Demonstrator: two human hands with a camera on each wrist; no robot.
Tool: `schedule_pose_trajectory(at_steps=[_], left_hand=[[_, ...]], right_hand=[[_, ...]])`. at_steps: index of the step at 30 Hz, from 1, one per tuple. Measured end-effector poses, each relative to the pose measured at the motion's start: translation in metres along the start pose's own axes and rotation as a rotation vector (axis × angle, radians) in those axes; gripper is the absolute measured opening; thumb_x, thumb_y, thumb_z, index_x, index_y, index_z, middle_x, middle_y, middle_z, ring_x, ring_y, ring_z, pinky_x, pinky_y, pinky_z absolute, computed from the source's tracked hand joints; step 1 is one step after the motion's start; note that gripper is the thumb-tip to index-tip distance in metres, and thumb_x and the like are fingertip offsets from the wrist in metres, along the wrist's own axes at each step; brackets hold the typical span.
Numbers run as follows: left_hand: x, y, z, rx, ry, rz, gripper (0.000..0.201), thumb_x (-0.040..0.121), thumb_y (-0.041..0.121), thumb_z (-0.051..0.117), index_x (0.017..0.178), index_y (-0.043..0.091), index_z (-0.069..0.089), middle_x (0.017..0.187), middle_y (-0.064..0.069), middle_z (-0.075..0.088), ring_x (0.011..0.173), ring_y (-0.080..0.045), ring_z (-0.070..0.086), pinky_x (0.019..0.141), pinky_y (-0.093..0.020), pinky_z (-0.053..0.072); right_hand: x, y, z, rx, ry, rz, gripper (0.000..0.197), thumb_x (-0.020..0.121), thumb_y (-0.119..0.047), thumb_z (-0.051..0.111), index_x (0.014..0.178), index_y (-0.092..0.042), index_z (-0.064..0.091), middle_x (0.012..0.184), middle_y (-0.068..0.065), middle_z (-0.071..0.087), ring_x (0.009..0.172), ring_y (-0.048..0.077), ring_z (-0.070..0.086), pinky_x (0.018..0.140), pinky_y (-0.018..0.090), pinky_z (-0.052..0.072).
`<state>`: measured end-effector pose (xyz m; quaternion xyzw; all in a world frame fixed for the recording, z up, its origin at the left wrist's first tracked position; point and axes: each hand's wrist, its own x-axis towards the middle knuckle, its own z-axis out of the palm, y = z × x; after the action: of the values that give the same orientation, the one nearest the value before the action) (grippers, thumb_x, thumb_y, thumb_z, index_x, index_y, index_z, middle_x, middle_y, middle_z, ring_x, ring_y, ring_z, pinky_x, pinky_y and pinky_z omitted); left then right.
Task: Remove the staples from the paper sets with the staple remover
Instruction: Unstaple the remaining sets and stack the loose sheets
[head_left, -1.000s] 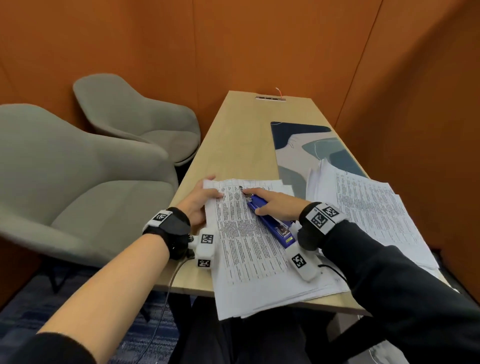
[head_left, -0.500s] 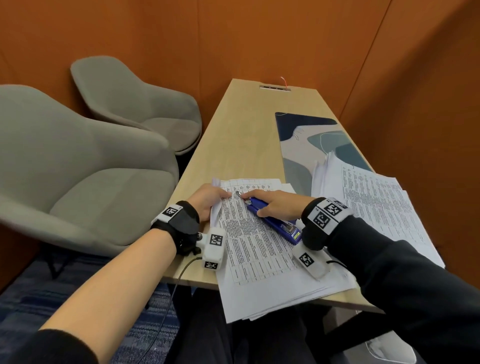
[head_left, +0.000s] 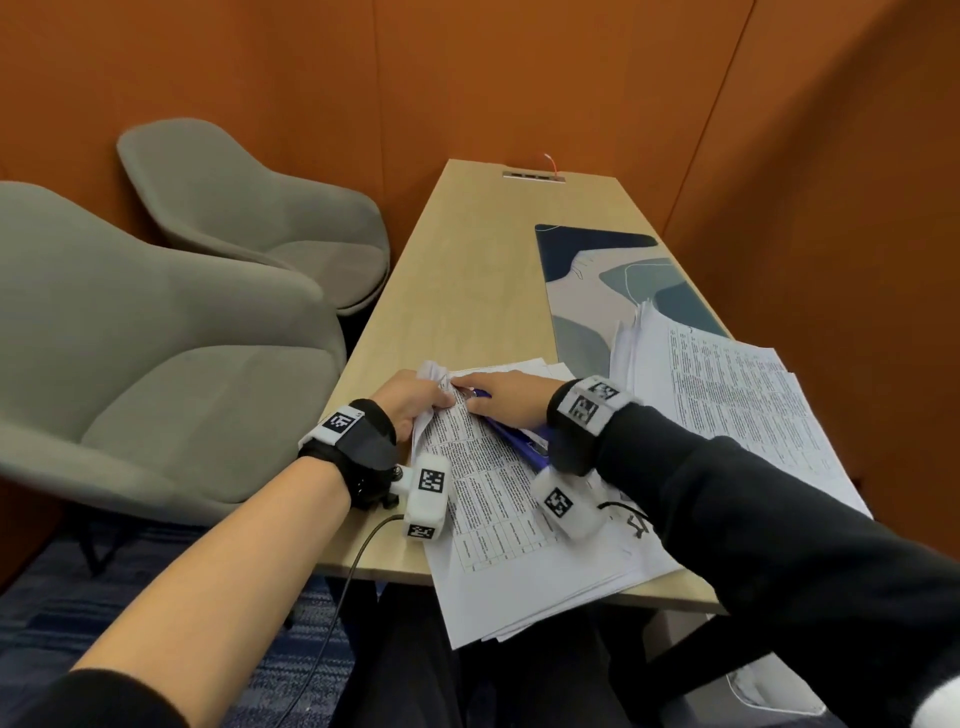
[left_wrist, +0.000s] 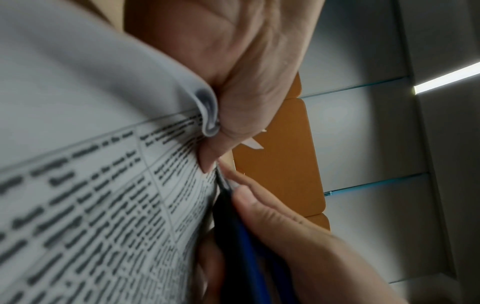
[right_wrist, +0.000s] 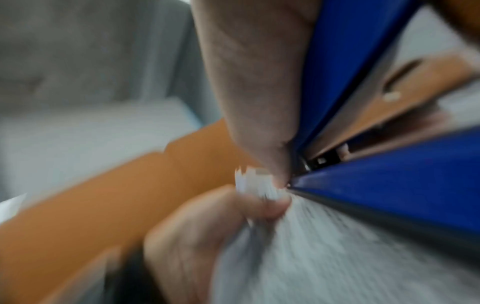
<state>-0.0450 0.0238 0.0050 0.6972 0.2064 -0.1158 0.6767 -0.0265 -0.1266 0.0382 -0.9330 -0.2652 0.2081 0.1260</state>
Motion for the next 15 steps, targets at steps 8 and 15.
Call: schedule_pose_trajectory(at_steps=[8, 15], left_hand=[[-0.001, -0.003, -0.005, -0.055, -0.065, -0.033, 0.011, 0.091, -0.006, 0.053, 0.1, -0.005, 0.059, 0.08, -0.021, 0.066, 0.06, -0.027, 0.067, 0.05, -0.032, 0.057], [0.007, -0.004, -0.005, -0.239, 0.029, -0.068, 0.016, 0.096, 0.006, 0.051, 0.103, -0.007, 0.058, 0.089, -0.023, 0.064, 0.069, -0.032, 0.065, 0.056, -0.038, 0.058]], right_hand=[[-0.005, 0.012, 0.0, 0.627, -0.145, 0.086, 0.048, 0.103, -0.036, 0.044, 0.149, -0.031, 0.034, 0.103, 0.008, 0.064, 0.083, 0.024, 0.064, 0.076, 0.032, 0.053], [-0.014, -0.011, 0.001, -0.406, 0.077, -0.094, 0.069, 0.096, -0.023, 0.052, 0.154, -0.035, 0.016, 0.126, 0.011, 0.059, 0.108, 0.027, 0.058, 0.083, 0.034, 0.047]])
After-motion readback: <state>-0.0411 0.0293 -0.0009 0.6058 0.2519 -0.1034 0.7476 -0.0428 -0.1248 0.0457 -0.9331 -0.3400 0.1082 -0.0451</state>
